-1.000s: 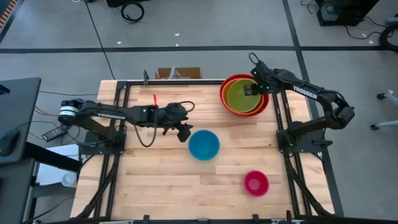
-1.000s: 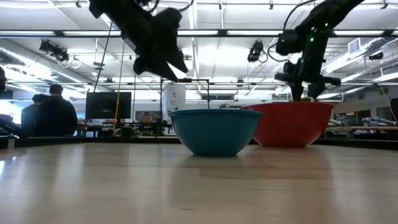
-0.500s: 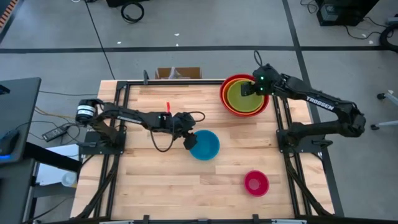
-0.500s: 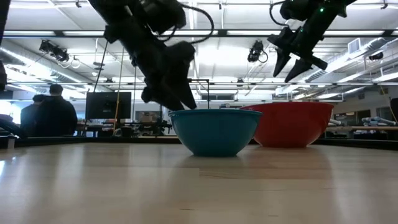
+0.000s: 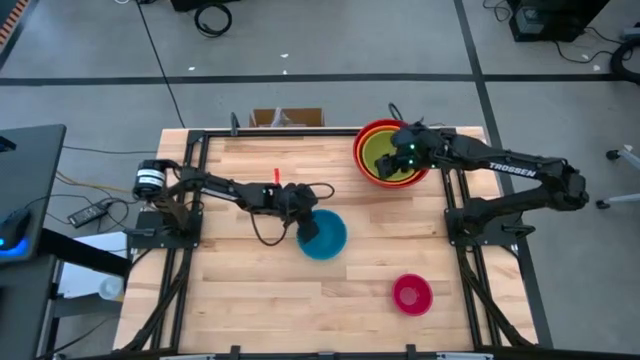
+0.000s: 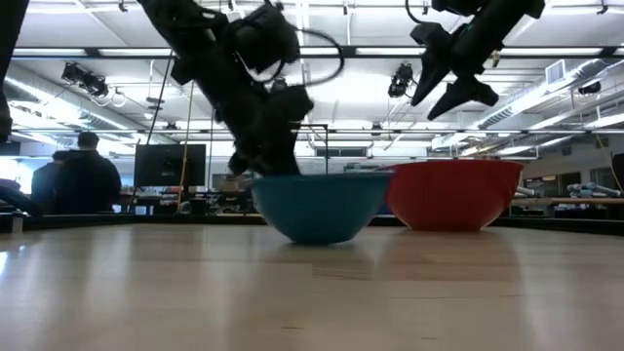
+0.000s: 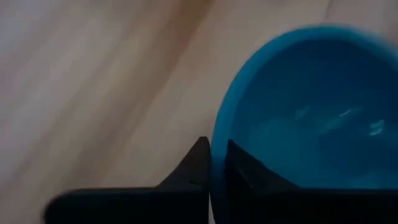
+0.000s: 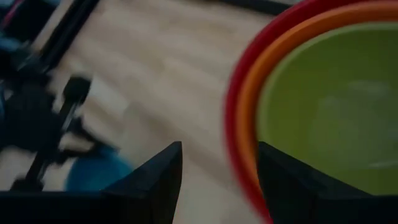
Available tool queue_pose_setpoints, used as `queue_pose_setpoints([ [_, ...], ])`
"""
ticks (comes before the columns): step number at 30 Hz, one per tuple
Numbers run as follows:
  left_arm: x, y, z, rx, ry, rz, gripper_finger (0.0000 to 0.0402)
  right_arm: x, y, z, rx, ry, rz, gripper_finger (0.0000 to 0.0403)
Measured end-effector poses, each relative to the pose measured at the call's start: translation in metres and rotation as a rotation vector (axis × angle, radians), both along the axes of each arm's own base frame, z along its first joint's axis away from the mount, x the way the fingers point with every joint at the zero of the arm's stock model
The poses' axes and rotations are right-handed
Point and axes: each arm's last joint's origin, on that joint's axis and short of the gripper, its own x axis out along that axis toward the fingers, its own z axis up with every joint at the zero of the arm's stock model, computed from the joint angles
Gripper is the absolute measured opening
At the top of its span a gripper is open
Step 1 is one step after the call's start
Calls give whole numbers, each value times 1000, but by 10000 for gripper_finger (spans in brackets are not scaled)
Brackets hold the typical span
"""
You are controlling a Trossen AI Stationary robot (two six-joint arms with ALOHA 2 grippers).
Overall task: Nest bowls inside each other
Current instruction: Stack the blue bowl on top of the green bowl
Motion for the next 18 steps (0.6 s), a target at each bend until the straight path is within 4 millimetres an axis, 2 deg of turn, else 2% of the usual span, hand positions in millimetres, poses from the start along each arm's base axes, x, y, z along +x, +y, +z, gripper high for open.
queue_pose_setpoints([
  [4,-1,11,20,85,-94,-5,19,13,10,-2,29,-36,97,206],
  [9,-2,27,44,266,-186,20,17,36,18,-15,8,-21,161,206],
  [13,-4,42,51,257,-203,87,16,55,23,-24,-6,-37,198,206],
  [18,-1,49,66,278,-178,84,15,71,27,-33,-35,-52,214,206],
])
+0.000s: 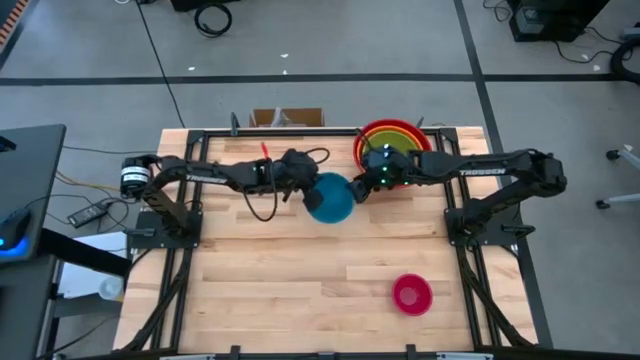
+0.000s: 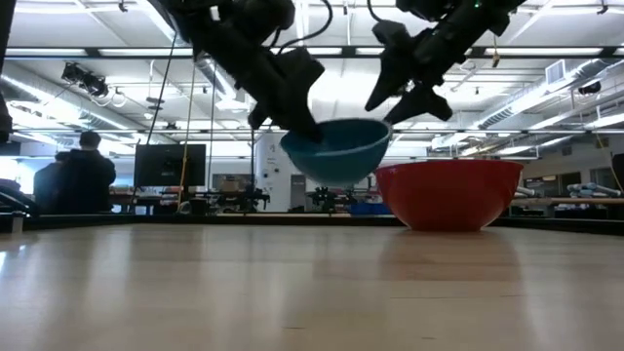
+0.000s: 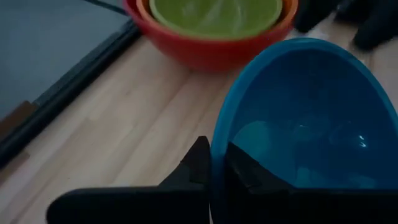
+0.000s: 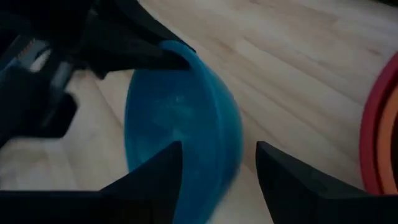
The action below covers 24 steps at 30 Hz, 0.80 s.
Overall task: Nest bowls inside each other
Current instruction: Stack the blue bowl on top of the green bowl
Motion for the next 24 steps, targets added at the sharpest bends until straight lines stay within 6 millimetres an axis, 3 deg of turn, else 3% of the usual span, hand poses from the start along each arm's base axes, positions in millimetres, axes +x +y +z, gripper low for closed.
queue_pose_setpoints([
  [8,11,7,40,18,-77,16,19,11,-6,-19,-11,64,-93,190],
  [11,13,7,50,9,-74,16,34,13,-7,-23,9,72,-80,132],
  [14,13,7,58,-10,-77,21,59,11,-10,-22,2,78,-94,40],
  [15,14,7,60,-21,-80,23,69,10,-12,-22,-9,84,-87,34],
  [19,11,8,57,-86,-70,41,111,-6,-26,-17,0,132,-147,35],
  [24,7,10,49,-124,-18,98,150,-45,-58,-9,-14,253,-341,35],
])
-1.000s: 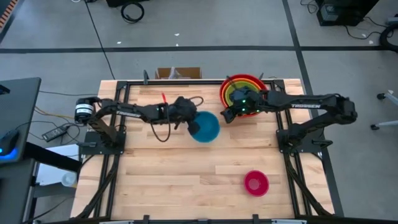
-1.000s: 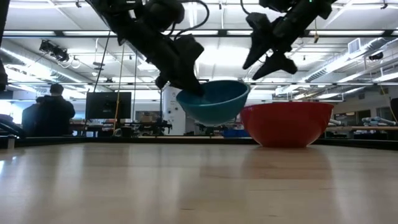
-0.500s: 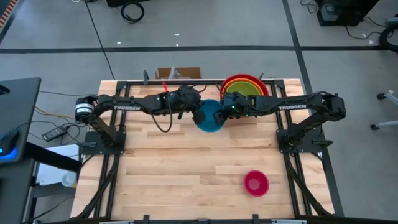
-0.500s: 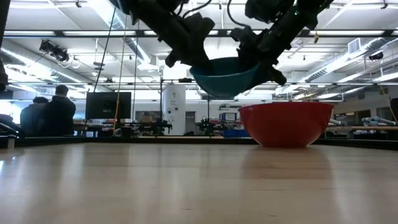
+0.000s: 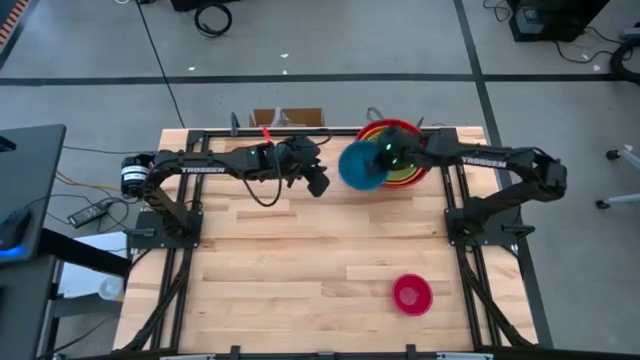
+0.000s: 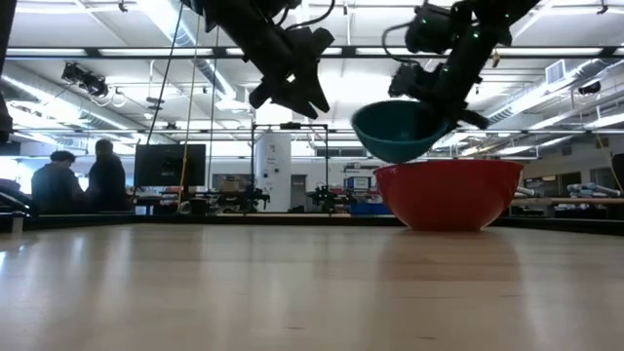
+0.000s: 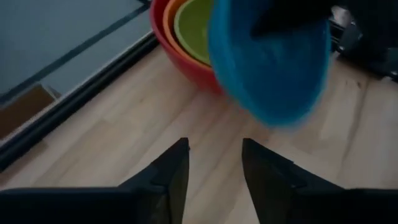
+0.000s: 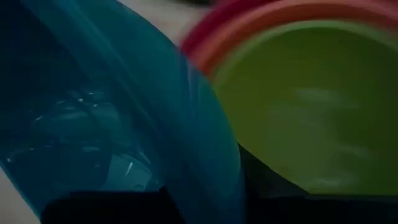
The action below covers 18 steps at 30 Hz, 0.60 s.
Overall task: Nest bowls inside each other
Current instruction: Stack the blue bowl on top of the green bowl
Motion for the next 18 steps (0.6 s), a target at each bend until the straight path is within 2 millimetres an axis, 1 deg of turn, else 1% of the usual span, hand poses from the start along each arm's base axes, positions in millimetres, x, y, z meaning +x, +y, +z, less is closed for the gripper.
queue_pose_setpoints([
  [3,-2,-2,-2,-39,24,14,160,-23,-15,6,-4,46,-70,35],
  [7,-5,-2,-5,-69,48,33,161,-44,-33,8,-7,88,-130,35],
  [11,-5,-4,-6,-86,50,42,162,-54,-48,3,11,133,-155,35],
  [14,-5,-5,-6,-104,42,52,162,-57,-57,-6,56,177,-166,37],
  [16,-5,-4,-6,-107,39,58,162,-59,-62,-14,110,203,-172,50],
  [18,-5,-4,-6,-113,39,65,162,-62,-64,-20,154,234,-190,73],
])
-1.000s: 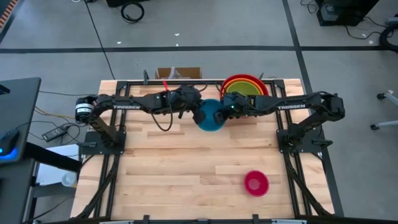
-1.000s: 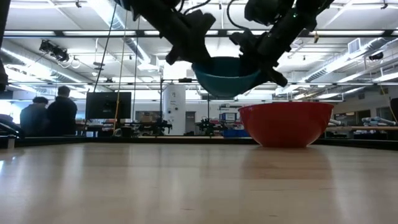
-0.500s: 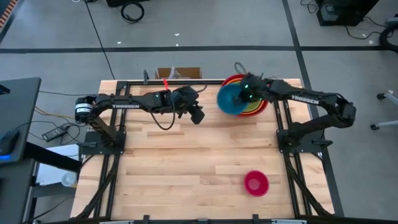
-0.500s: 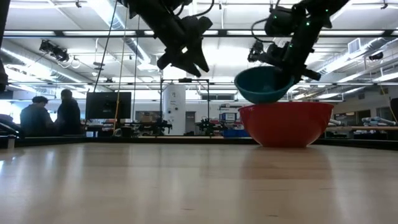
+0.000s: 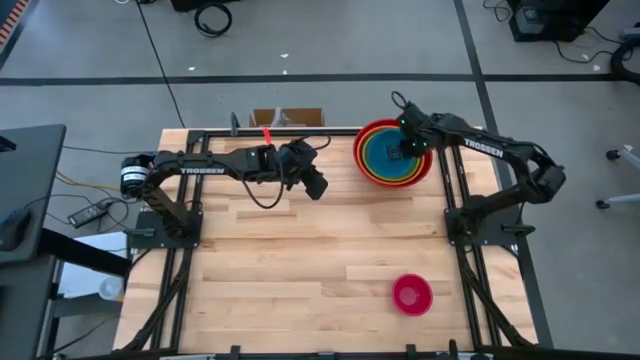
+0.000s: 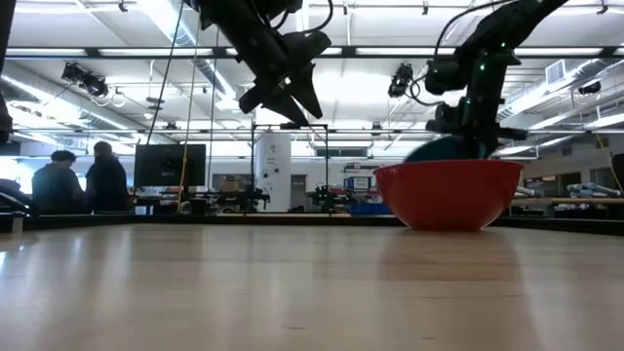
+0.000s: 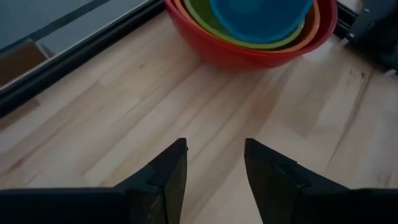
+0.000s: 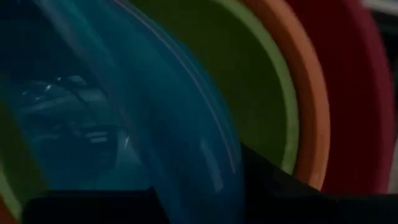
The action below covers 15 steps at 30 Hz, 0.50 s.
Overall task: Nest bowls inside each other
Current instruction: Stack the blue bowl on top of the green bowl
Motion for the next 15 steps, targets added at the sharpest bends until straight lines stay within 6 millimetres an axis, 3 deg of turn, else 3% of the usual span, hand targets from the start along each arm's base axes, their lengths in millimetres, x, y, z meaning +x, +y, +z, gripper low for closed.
queue_pose_setpoints([
  [5,-4,-1,1,-20,16,11,162,-5,-5,-2,55,-39,4,144],
  [9,-9,-2,3,-23,38,12,162,-11,-1,10,15,-80,5,193],
  [15,-11,-3,4,-25,51,11,162,-25,13,35,-102,-117,-39,221],
])
